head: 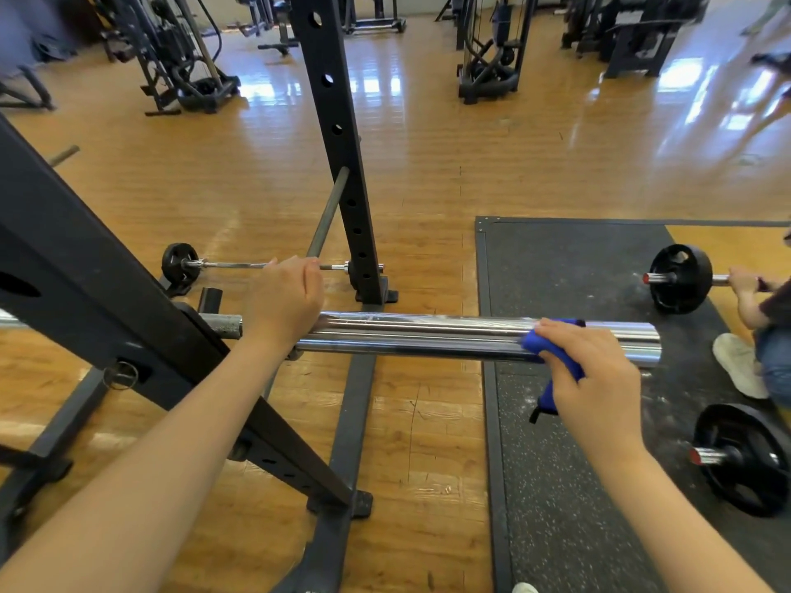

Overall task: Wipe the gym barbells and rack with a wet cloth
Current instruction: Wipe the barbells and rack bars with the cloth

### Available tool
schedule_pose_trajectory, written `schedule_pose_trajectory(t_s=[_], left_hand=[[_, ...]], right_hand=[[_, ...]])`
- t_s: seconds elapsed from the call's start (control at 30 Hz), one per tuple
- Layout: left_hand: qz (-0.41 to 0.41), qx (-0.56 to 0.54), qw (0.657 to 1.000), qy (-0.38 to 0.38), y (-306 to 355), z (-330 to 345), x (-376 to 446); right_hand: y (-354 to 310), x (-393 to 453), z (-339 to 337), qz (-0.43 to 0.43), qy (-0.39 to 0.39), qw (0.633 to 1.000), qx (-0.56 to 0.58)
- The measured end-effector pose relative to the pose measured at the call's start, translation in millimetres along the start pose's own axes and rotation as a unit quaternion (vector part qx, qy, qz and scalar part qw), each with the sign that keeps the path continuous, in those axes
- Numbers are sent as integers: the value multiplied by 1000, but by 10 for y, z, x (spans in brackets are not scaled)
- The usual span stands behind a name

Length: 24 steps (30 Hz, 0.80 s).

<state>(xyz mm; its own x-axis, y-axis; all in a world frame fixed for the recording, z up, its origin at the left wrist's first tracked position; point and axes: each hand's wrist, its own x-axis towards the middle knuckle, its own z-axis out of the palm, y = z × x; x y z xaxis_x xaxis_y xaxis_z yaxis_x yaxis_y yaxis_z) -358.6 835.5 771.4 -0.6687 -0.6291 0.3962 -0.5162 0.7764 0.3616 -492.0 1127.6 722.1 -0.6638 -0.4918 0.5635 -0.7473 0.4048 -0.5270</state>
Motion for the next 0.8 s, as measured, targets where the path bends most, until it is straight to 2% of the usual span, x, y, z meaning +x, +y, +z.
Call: schedule_pose_trajectory(t_s=[0.13, 0.23, 0.33, 0.43, 0.57, 0.8], left_hand=[[14, -2, 999, 32, 22, -12, -51], [22, -5, 999, 24, 8, -30, -48], [71, 30, 997, 14, -85, -17, -158], [119, 112, 986, -22, -213, 57, -393], [104, 133, 985, -40, -259, 108, -394], [104, 144, 978, -111, -215, 50, -230]], right_hand=[[52, -109, 0, -25, 19, 1000, 3], [38, -116, -3, -47, 30, 998, 7], [26, 4, -33, -73, 50, 996, 14], [24, 212, -12, -62, 44, 997, -12], [8, 335, 101, 7, -10, 999, -45], [71, 4, 161, -41, 25, 998, -37]])
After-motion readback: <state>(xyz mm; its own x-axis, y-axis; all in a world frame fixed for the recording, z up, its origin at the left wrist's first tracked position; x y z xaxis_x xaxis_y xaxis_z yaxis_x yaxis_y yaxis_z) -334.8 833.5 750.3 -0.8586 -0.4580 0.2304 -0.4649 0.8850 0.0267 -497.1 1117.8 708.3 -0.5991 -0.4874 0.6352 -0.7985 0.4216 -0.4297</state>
